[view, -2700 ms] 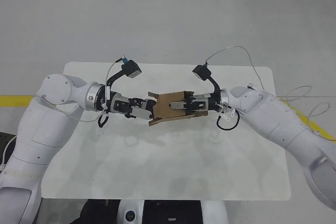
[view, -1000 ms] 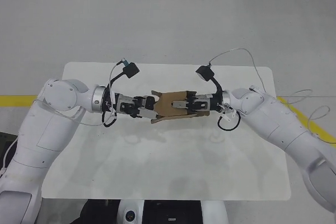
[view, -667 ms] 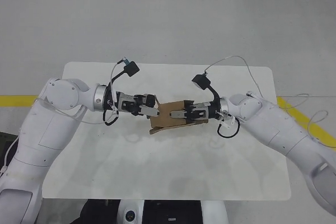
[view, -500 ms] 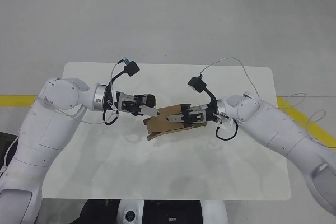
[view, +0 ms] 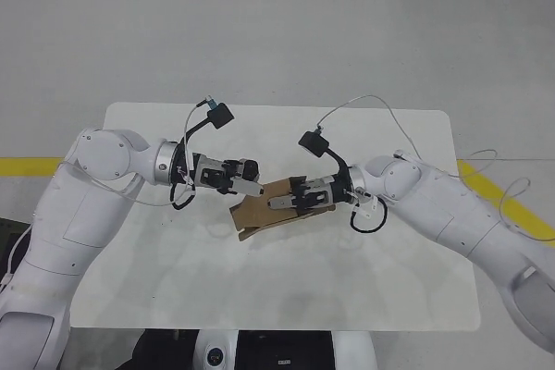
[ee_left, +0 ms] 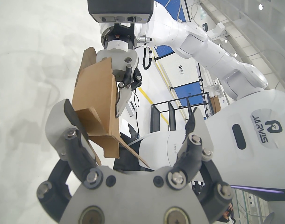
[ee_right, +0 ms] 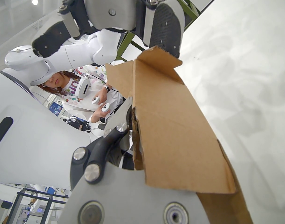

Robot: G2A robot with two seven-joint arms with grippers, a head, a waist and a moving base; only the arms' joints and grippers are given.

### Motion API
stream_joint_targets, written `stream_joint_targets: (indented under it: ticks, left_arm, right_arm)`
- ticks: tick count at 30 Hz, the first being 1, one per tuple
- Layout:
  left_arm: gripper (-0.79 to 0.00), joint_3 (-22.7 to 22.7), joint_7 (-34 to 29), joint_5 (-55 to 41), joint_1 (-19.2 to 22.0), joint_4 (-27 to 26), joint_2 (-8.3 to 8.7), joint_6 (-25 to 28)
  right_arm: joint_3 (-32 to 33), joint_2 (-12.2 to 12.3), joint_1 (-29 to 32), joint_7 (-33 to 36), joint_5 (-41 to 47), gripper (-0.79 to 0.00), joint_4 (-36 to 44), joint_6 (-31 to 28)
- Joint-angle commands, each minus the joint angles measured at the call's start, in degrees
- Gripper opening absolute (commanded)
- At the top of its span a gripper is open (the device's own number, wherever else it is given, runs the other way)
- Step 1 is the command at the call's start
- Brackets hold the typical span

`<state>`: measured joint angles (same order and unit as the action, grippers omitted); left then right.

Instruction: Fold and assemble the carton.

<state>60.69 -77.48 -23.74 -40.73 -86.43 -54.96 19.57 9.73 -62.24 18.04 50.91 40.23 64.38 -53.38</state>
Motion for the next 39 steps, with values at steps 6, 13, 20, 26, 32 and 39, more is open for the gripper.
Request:
stream_joint_targets:
  ticks: [6,13,20,26,32,39]
  left_arm:
    - [0.000,0.57,0.88,0.48,0.26,0.27,0.05,0.34]
    - [0.000,1.03,1.07,0.16,0.14,-0.59,0.12,0.50]
    - [0.000,0.46,1.16,0.50,-0.16,-1.40,0.04,0.33]
    - [0.000,0.40,0.77,0.21,-0.28,-1.86,0.04,0.20]
    - [0.000,0.60,0.49,-0.16,-0.48,-2.12,0.09,0.01]
    - [0.000,0.57,0.29,-0.34,-0.61,-2.25,0.10,-0.19]
  right_arm:
    - [0.88,0.61,-0.34,-1.92,0.52,-0.785,-3.42,-1.92]
    - [2.76,1.48,0.07,-4.47,0.77,-0.785,-5.94,-4.46]
    - [5.56,0.36,1.12,-4.63,0.93,-0.785,-6.53,-4.62]
    - [9.70,-1.16,2.05,-6.19,-0.61,-0.785,-9.09,-4.62]
    - [13.84,-2.55,3.43,-10.76,-6.52,-0.785,-10.81,-4.62]
    - [17.04,-4.26,4.45,-14.87,-12.22,-0.785,-10.94,-4.62]
